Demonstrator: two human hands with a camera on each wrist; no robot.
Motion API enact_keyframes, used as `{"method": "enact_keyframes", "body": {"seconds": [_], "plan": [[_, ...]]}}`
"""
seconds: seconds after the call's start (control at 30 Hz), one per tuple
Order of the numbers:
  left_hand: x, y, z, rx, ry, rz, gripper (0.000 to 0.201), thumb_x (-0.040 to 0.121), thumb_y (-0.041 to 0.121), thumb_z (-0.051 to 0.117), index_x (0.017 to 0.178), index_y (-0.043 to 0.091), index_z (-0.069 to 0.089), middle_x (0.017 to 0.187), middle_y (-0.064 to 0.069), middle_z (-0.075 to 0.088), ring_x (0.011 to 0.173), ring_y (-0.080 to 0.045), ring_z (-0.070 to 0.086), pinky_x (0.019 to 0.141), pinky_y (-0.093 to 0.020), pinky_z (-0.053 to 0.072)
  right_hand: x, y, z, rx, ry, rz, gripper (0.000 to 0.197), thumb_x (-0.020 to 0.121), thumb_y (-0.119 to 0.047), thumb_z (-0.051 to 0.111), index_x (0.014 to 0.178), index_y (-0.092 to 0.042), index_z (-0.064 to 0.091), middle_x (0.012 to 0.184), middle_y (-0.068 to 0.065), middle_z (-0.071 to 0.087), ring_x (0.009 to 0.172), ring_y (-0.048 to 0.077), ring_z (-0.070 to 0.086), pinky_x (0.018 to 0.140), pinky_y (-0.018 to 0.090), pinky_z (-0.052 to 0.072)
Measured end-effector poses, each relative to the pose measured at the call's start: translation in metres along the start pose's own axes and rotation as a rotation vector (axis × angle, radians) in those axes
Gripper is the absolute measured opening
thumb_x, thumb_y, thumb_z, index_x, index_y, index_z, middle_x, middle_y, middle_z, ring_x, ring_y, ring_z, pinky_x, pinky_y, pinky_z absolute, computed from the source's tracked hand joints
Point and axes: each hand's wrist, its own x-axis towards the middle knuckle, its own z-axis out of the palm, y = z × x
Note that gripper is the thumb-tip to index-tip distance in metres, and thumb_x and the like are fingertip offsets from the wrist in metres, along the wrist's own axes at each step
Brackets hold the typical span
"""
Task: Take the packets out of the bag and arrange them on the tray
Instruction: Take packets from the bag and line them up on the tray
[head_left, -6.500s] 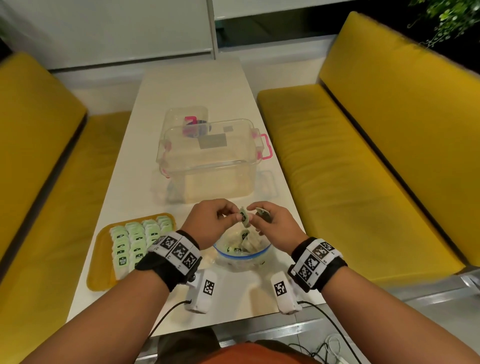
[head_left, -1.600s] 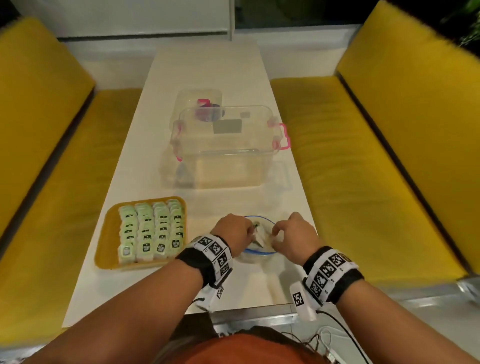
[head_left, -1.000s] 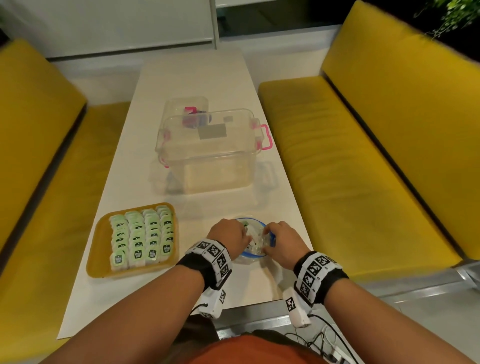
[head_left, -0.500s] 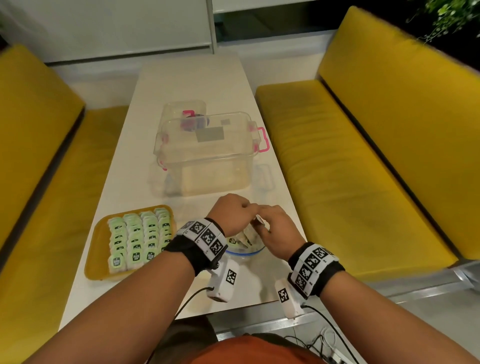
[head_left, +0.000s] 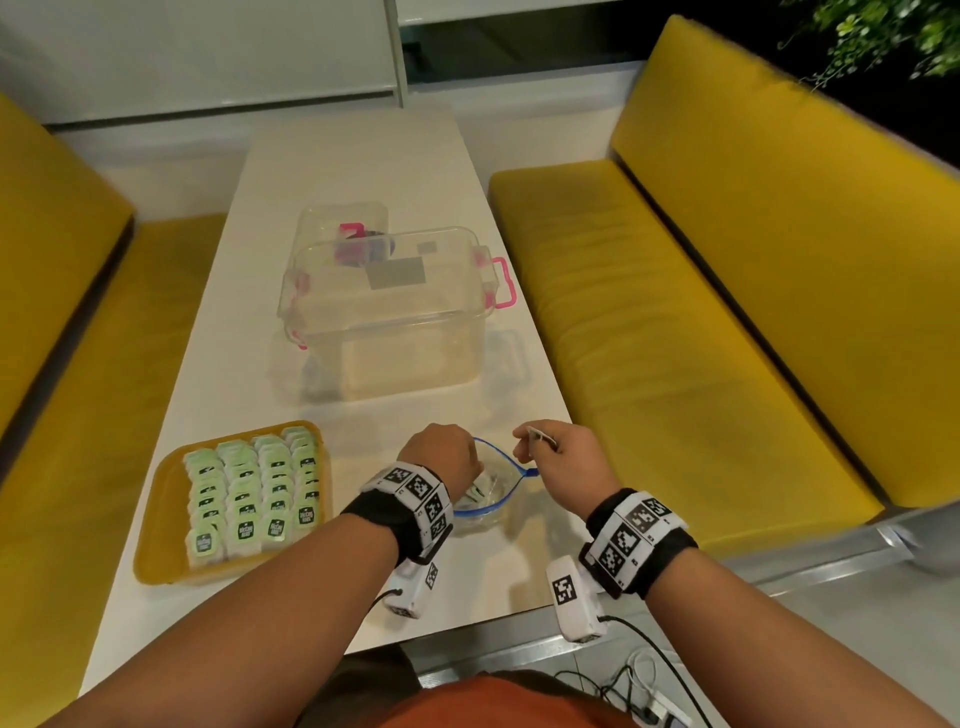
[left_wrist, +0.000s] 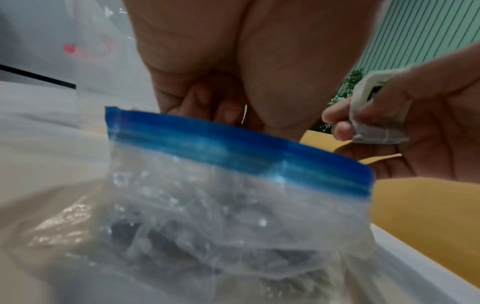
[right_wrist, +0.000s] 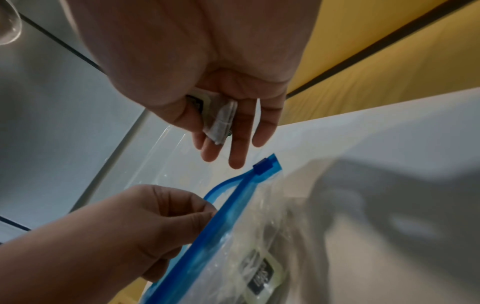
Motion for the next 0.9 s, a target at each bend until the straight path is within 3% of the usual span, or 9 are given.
{"method": "enact_keyframes", "body": {"seconds": [0.2, 0.3, 0.5, 0.63, 0.73, 0.8, 0.9], "plan": [[0.003, -0.003, 0.004, -0.015, 0.013, -0.030, 0.026, 0.088, 0.042, 0.058, 0.093, 0.019, 0.070, 0.091, -0.002, 0.070, 0.085, -0.023, 0.065, 0.071, -0.030, 0.051, 0.004, 0.001, 0.004, 0.019, -0.021, 0.005, 0.028, 0.097, -0.013, 0.049, 0.083, -0.027, 0.069, 0.074, -0.001, 0.072, 0.075, 0.018, 0.070, 0.082, 0.043, 0.058], [0.002, 0.001, 0.003, 0.034, -0.037, -0.033, 0.032, 0.084, 0.047, 0.064, 0.089, 0.015, 0.067, 0.088, -0.003, 0.069, 0.077, -0.022, 0.063, 0.065, -0.030, 0.049, 0.005, -0.001, 0.010, 0.029, -0.043, 0.015, 0.030, 0.098, -0.013, 0.049, 0.081, -0.030, 0.067, 0.079, -0.002, 0.073, 0.074, 0.019, 0.071, 0.081, 0.042, 0.058], [-0.001, 0.004, -0.001, -0.052, -0.081, -0.022, 0.017, 0.082, 0.031, 0.068, 0.093, 0.019, 0.068, 0.093, -0.002, 0.068, 0.083, -0.023, 0.065, 0.072, -0.032, 0.054, 0.005, -0.002, 0.013, -0.014, -0.102, 0.023, 0.028, 0.098, -0.011, 0.046, 0.082, -0.024, 0.066, 0.079, 0.002, 0.073, 0.073, 0.020, 0.070, 0.078, 0.040, 0.057], [-0.006, 0.000, -0.008, -0.183, -0.004, 0.004, 0.008, 0.082, 0.026, 0.064, 0.086, 0.021, 0.069, 0.090, 0.001, 0.068, 0.086, -0.022, 0.064, 0.074, -0.030, 0.052, 0.006, -0.006, 0.010, -0.013, -0.110, 0.048, 0.034, 0.096, 0.000, 0.038, 0.084, -0.018, 0.064, 0.080, 0.005, 0.070, 0.070, 0.023, 0.065, 0.069, 0.033, 0.053], [-0.018, -0.012, -0.022, -0.307, 0.092, 0.031, 0.010, 0.083, 0.026, 0.063, 0.093, 0.026, 0.065, 0.093, 0.003, 0.068, 0.089, -0.019, 0.063, 0.078, -0.030, 0.051, 0.007, -0.011, 0.010, -0.028, -0.114, 0.038, 0.040, 0.092, 0.007, 0.034, 0.083, -0.020, 0.063, 0.077, 0.003, 0.064, 0.064, 0.017, 0.054, 0.064, 0.031, 0.047], [-0.028, -0.021, -0.033, -0.404, 0.143, 0.054, 0.014, 0.085, 0.026, 0.062, 0.099, 0.029, 0.060, 0.086, 0.003, 0.068, 0.083, -0.019, 0.063, 0.077, -0.031, 0.051, 0.010, -0.015, 0.012, -0.067, -0.109, 0.018, 0.037, 0.093, 0.003, 0.036, 0.087, -0.021, 0.063, 0.075, 0.000, 0.062, 0.063, 0.014, 0.051, 0.060, 0.026, 0.043], [-0.042, -0.036, -0.051, -0.483, 0.232, 0.090, 0.007, 0.087, 0.025, 0.063, 0.091, 0.031, 0.064, 0.078, 0.007, 0.064, 0.077, -0.014, 0.060, 0.071, -0.028, 0.047, 0.011, -0.025, 0.017, -0.049, -0.111, -0.042, 0.027, 0.096, -0.008, 0.043, 0.092, -0.023, 0.065, 0.074, -0.006, 0.060, 0.064, 0.013, 0.052, 0.061, 0.026, 0.041]]}}
